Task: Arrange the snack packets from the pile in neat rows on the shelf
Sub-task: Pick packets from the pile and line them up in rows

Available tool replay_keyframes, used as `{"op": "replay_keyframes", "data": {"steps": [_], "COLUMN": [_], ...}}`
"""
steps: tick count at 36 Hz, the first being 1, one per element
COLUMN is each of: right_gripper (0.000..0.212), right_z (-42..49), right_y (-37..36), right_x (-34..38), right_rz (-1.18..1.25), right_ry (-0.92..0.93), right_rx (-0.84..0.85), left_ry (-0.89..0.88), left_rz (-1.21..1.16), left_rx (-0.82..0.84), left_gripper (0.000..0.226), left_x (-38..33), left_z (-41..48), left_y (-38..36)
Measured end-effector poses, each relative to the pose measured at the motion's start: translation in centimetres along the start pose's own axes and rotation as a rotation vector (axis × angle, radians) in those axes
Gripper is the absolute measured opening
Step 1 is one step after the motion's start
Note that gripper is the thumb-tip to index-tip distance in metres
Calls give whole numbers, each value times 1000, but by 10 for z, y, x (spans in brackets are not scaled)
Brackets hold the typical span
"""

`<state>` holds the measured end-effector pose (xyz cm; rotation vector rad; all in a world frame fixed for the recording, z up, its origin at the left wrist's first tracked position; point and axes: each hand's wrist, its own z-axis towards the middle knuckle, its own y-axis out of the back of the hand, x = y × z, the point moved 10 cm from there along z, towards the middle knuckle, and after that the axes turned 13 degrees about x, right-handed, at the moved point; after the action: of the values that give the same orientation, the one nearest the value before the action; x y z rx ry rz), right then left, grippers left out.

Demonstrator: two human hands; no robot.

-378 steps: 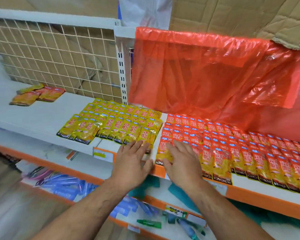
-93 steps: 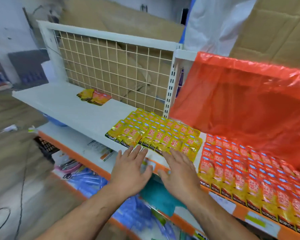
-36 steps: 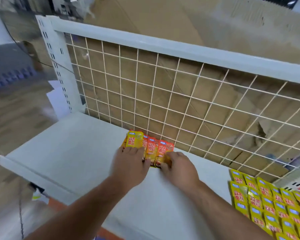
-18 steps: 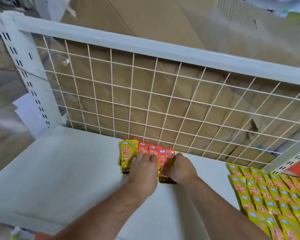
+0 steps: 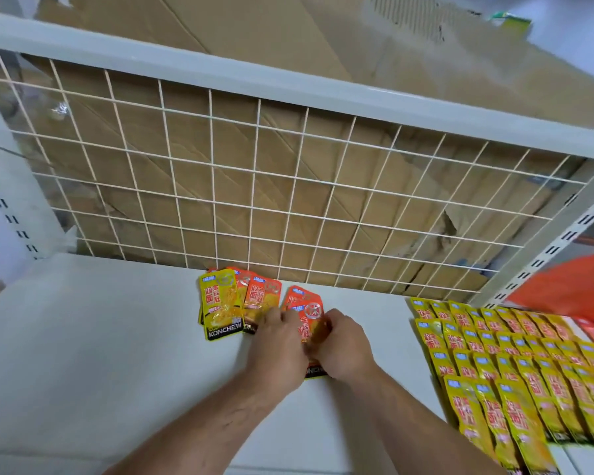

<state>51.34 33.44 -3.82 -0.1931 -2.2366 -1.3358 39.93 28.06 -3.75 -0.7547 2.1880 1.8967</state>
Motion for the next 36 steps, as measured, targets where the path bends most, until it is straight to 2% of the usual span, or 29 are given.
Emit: {"op": "replay_keyframes", "data": {"steps": [5, 11, 13, 15, 17, 21, 23, 24, 26, 30, 36], "right_gripper": [38, 42, 37, 30, 23, 16, 14, 16, 20, 37, 33], "right_z": [-13, -25, -28, -31, -33, -43, -52, -57, -69, -102, -162], "right_y": [4, 6, 9, 10, 9, 8, 14, 18, 28, 57, 90], "right_x": [-17, -50, -56, -59, -65, -83, -89, -93, -105, -134, -219], "right_rz": [55, 112, 143, 174, 216, 379, 456, 511, 595, 628, 651], "right_ry": [-33, -128, -129, -116, -104, -69, -32, -7, 40, 124, 107], "right_rx": [-49, -70, -75, -76, -66, -63, -73, -79, -103, -148, -173], "left_ry": [30, 72, 101, 114, 107, 160, 190, 188, 152, 67, 44], "left_rz": [-73, -32, -50, -91, -162, -473, -638, -702, -779, -898, -973], "left_rx": [-50, 47, 80, 81, 71, 87, 94, 93, 101, 127, 185], "left_gripper": [44, 53, 47, 28, 12, 19, 8, 5, 14, 29, 18], "left_x": [0, -4, -7, -8, -10, -7, -11, -16, -34, -87, -169], "left_z": [-4, 0, -4, -8, -15, -31, -40, -45, -56, -80, -123], "left_y": [5, 1, -3, -3, -2, -16, -20, -20, -20, -26, -72]}}
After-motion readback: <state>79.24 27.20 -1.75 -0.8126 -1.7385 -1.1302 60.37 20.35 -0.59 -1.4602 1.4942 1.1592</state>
